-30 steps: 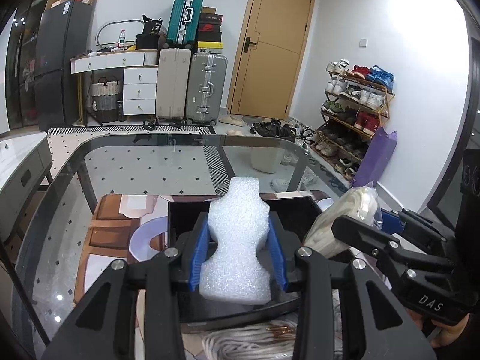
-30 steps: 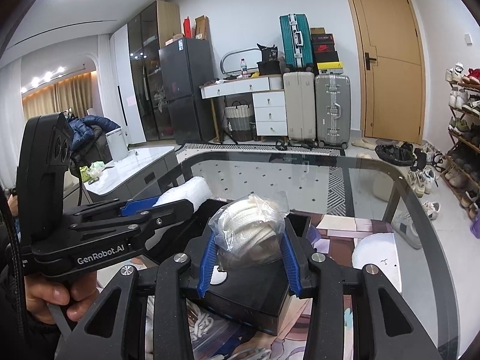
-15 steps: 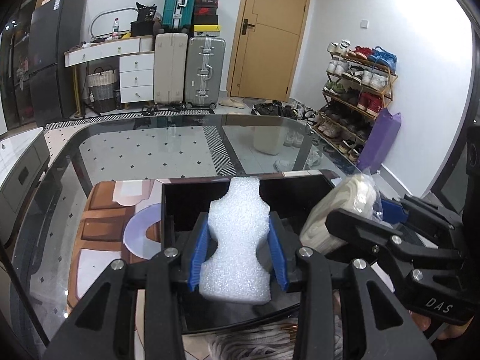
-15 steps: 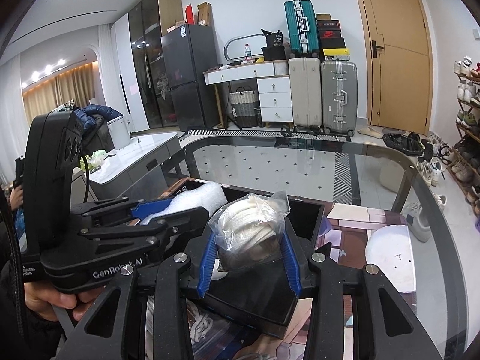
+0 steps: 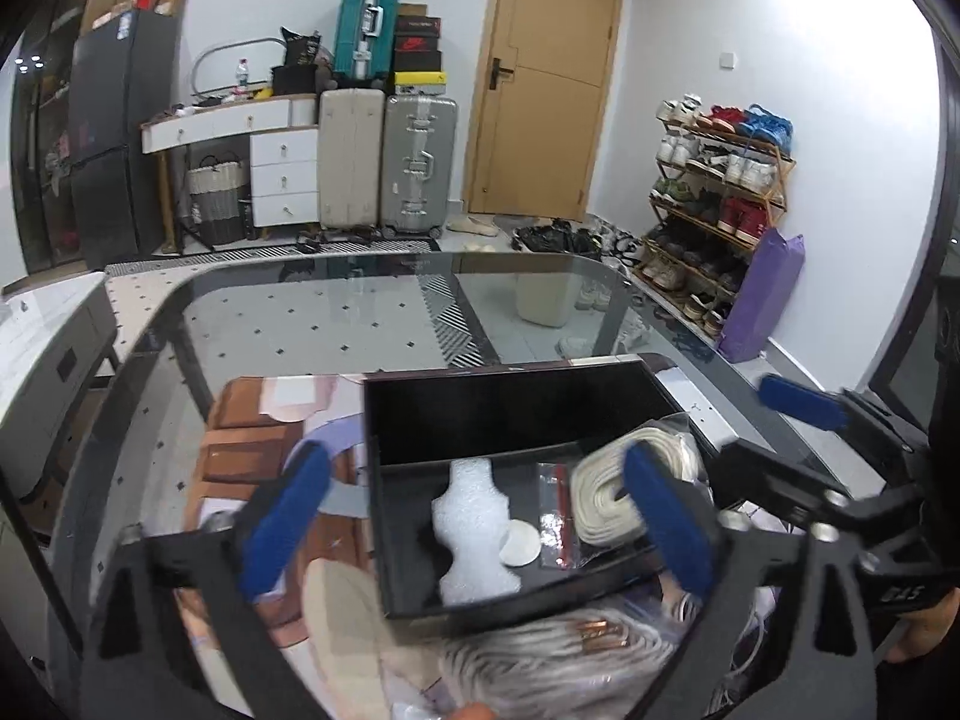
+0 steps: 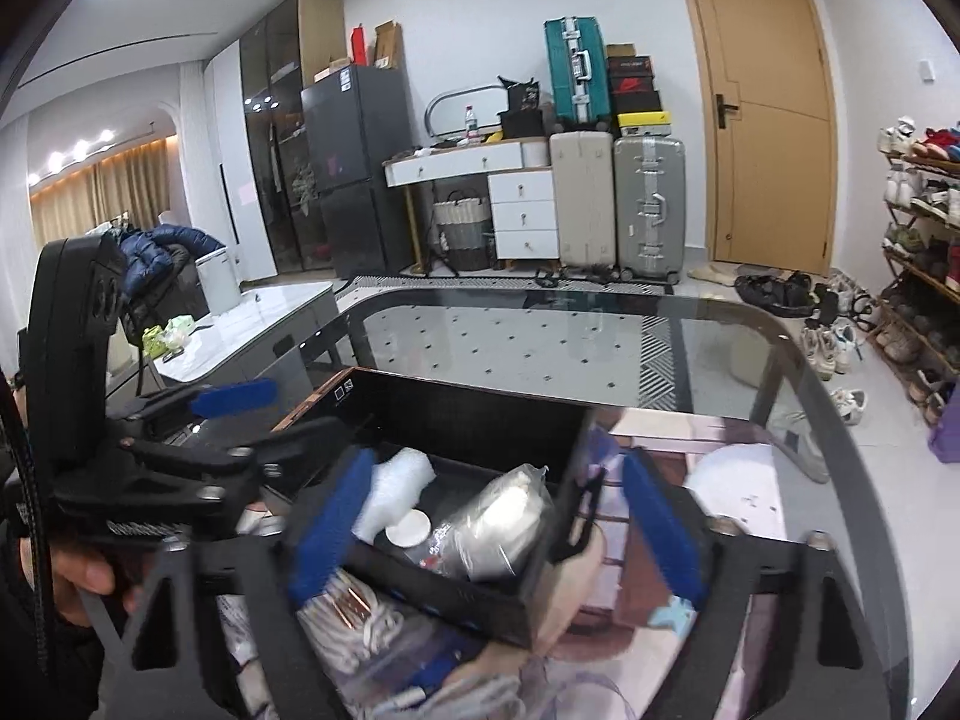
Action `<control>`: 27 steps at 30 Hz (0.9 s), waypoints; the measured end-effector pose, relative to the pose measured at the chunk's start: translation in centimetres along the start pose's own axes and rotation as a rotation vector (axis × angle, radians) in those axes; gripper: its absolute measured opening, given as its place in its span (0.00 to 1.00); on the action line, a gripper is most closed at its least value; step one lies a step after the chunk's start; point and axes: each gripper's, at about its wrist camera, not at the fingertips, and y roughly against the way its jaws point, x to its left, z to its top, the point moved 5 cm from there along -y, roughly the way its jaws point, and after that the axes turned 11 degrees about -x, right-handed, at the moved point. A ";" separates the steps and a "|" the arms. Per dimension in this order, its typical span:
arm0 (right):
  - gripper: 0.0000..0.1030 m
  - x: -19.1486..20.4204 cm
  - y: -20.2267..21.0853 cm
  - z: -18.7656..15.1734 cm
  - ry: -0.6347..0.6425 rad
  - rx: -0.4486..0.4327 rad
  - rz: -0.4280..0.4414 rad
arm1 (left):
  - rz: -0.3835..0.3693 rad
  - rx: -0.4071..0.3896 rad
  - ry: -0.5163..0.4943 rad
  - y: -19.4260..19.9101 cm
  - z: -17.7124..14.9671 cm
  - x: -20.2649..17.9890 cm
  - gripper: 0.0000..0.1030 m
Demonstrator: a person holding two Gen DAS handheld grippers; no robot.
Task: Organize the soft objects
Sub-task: 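Withdraw both tools from the box toward the remaining items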
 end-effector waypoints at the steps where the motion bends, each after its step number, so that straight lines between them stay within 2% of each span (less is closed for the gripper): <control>1: 0.99 -0.2 0.3 0.0 -0.009 0.000 0.002 | 0.003 -0.007 0.004 0.5 0.1 0.2 1.00; 10: 0.99 0.5 4.2 -1.9 -0.029 0.026 -0.005 | 0.035 -0.065 0.025 5.4 -0.4 1.4 1.00; 18: 1.00 2.1 7.1 -3.8 -0.058 0.042 -0.011 | 0.045 -0.059 0.018 8.5 -1.9 1.6 1.00; 27: 1.00 2.8 8.7 -5.8 -0.075 0.058 -0.029 | 0.068 -0.046 0.039 10.1 -4.5 2.5 1.00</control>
